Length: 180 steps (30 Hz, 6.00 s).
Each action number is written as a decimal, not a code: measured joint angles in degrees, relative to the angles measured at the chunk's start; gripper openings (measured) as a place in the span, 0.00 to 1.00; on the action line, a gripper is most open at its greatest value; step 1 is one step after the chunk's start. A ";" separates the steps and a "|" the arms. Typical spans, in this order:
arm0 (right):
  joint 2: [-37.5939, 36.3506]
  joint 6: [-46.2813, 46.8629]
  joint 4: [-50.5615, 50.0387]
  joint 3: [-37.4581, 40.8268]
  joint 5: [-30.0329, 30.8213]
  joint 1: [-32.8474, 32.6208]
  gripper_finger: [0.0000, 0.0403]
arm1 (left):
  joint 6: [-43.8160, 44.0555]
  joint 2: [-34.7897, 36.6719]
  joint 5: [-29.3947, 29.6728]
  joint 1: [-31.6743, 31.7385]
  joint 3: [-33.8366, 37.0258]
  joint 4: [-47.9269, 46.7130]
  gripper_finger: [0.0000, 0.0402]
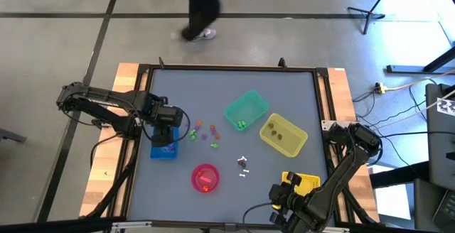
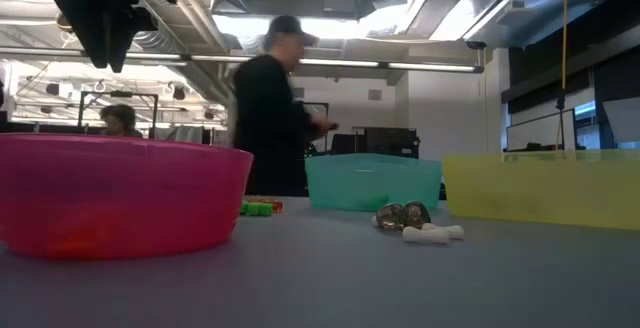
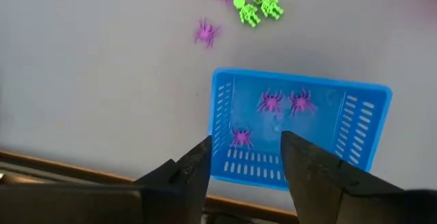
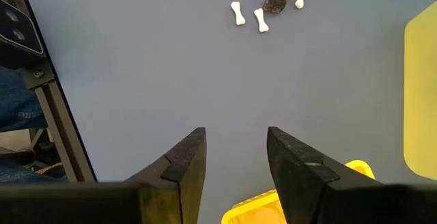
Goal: Sort Halloween decoration
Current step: Put the black skull toy into the light yellow bin
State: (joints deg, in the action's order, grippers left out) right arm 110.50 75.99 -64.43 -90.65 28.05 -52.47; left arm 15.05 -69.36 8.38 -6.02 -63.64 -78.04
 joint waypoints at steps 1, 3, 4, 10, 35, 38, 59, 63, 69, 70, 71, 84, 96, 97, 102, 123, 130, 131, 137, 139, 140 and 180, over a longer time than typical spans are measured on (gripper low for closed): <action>0.00 0.00 -0.05 0.00 0.00 0.00 0.38 | -0.02 0.00 0.00 0.00 0.00 0.36 0.39; 0.00 0.02 -0.09 0.00 0.31 0.34 0.38 | -0.04 0.00 0.00 0.00 0.00 1.11 0.39; 0.00 0.04 -0.05 0.00 0.67 0.46 0.38 | -0.04 0.00 0.04 0.00 0.00 1.63 0.39; -0.01 -1.22 -0.02 0.00 1.95 4.18 0.43 | -0.07 0.00 1.62 0.00 0.00 3.70 0.39; 0.04 -4.48 10.83 0.00 -10.28 27.91 0.62 | -0.04 0.00 1.64 0.00 0.00 5.31 0.39; 1.18 -4.50 10.89 -0.02 -11.11 28.28 0.62 | -0.04 0.00 1.64 0.00 0.00 5.31 0.39; 10.97 -4.04 13.82 -0.02 -14.82 28.11 0.62 | 0.00 0.00 1.62 -0.02 0.00 5.72 0.39; 11.59 -4.02 13.58 0.00 -14.73 28.13 0.62 | 0.00 -0.01 1.62 0.00 0.00 5.77 0.39; 13.18 -3.99 13.99 -0.03 -15.91 28.12 0.62 | 0.02 -0.02 1.62 0.00 0.00 5.84 0.39; 13.28 -4.01 13.84 -0.05 -16.02 28.09 0.62 | 0.02 -0.02 1.62 0.00 0.00 5.88 0.39; 13.61 -3.98 13.86 -0.08 -16.16 28.09 0.61 | 0.00 -0.02 1.62 -0.02 0.00 5.92 0.39; 13.97 -4.24 14.98 -0.17 -16.11 28.09 0.37 | -0.02 -0.04 1.57 -0.02 0.00 7.28 0.39; 14.01 -4.26 15.02 -0.11 -16.06 28.09 0.26 | -0.02 -0.04 1.58 -0.01 0.00 7.28 0.39; 14.01 -4.26 15.02 -0.11 -16.08 28.09 0.25 | -0.02 -0.04 1.58 -0.02 0.00 7.26 0.39; 14.03 -4.28 15.02 -0.11 -16.09 28.11 0.22 | -0.02 -0.04 1.60 0.00 0.00 7.28 0.39; 14.40 -10.64 0.33 -10.57 -14.38 28.17 0.21 | -0.04 -0.02 1.60 -0.01 0.00 7.23 0.39; 14.38 -14.74 -13.85 -18.97 -10.59 28.17 0.21 | -0.07 -0.02 1.60 -0.01 0.00 7.23 0.39; 14.38 -15.11 -15.74 -19.84 -9.98 28.17 0.21 | -0.07 -0.02 1.60 -0.02 0.00 7.25 0.39; 14.16 -16.82 -25.70 -21.93 -7.04 28.17 0.21 | -0.07 -0.02 1.60 -0.02 0.00 7.25 0.39; 13.40 -19.67 -25.52 -20.61 -7.66 28.17 0.21 | -0.07 -0.02 1.60 0.00 0.00 7.24 0.39; 13.20 -20.89 -25.65 -20.32 -8.01 28.15 0.21 | -0.07 -0.02 1.60 0.00 0.00 7.23 0.39; 0.28 -24.00 -25.51 5.22 -8.15 34.49 0.33 | -5.17 -0.02 1.14 -2.89 0.00 26.03 0.39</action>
State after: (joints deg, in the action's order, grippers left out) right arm 110.78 51.99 -89.93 -85.43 19.90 -17.98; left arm 9.87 -69.38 9.52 -8.91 -63.64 -52.01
